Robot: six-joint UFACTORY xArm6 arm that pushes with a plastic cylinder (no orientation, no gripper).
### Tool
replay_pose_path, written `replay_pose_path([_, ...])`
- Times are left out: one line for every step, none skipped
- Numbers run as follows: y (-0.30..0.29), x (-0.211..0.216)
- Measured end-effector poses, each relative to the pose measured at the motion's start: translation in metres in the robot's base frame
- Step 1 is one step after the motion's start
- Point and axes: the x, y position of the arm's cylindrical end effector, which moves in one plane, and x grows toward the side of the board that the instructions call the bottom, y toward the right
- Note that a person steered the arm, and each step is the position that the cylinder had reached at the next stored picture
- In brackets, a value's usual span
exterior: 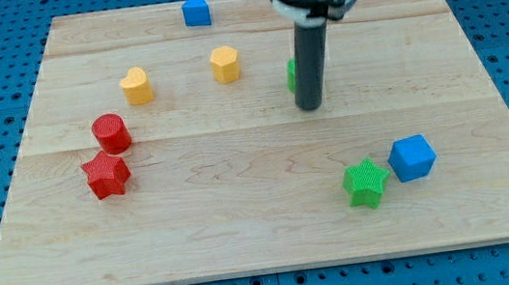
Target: Place the green star above the blue cube
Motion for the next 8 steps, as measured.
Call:
replay_pose_path([-0.004, 0.093])
replay_pose_path([-0.013, 0.150])
replay_pose_path([0.077, 0.156])
replay_pose_path([0.054, 0.136])
replay_pose_path([0.055, 0.081])
replay_pose_path([0.053, 0.063])
replay_pose_path([0.039, 0.033])
replay_pose_path([0.055, 0.012])
